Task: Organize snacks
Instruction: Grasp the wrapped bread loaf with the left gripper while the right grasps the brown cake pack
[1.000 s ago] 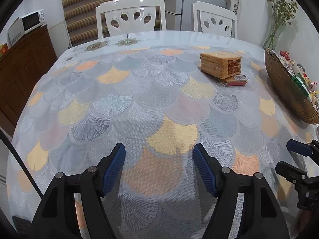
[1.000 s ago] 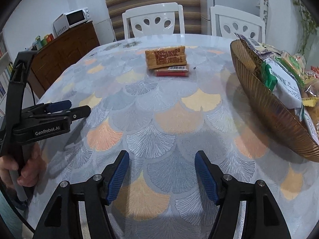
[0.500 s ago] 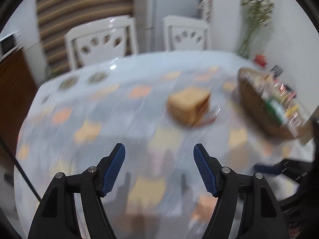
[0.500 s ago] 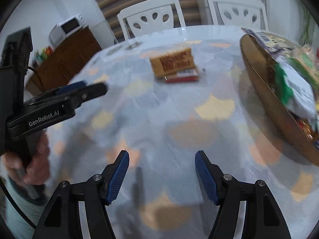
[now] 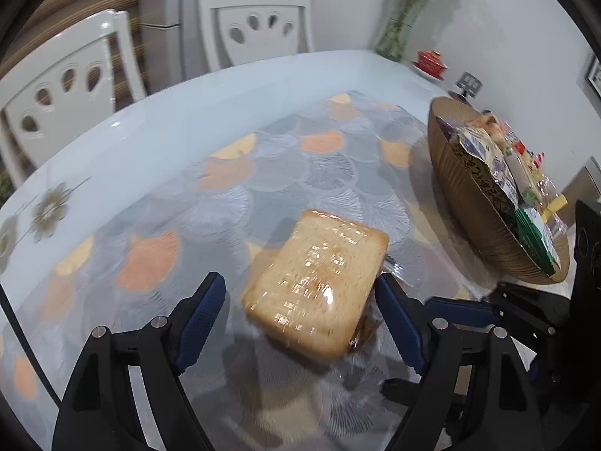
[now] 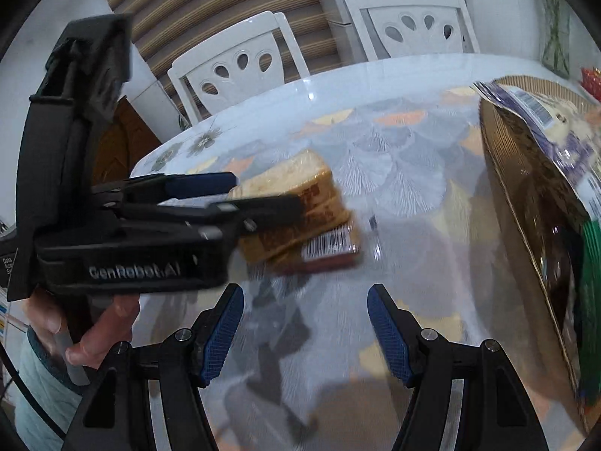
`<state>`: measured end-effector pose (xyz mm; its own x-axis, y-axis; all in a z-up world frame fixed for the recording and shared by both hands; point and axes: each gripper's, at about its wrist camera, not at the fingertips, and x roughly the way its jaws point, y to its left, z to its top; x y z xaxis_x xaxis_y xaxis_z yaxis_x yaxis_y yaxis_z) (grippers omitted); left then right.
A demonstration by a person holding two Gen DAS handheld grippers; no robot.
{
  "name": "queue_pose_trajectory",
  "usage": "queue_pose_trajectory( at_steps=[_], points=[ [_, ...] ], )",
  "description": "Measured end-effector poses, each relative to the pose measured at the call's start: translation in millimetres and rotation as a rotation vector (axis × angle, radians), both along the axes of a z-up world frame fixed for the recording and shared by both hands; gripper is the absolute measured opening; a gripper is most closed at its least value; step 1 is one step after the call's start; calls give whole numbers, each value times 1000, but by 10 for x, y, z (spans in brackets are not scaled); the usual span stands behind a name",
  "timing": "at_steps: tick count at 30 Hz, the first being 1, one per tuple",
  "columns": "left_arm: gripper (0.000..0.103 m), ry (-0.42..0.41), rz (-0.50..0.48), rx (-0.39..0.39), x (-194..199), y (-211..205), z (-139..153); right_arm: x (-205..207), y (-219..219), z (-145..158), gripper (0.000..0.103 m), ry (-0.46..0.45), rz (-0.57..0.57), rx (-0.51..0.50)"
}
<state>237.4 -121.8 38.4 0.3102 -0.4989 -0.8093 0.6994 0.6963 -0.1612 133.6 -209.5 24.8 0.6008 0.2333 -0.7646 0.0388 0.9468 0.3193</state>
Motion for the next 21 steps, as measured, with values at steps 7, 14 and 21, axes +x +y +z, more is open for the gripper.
queue_pose_trajectory(
  at_steps=[7,14,21],
  points=[
    [62,-48,34,-18,-29,81,-13,148,-32,-54,66,-6,-6,-15],
    [60,-9,288,-40,32,685,-29,335,43,-56,66,-8,30,-5],
    [59,-36,474,-85,-93,1180,-53,164,287,43,66,-62,157,-58]
  ],
)
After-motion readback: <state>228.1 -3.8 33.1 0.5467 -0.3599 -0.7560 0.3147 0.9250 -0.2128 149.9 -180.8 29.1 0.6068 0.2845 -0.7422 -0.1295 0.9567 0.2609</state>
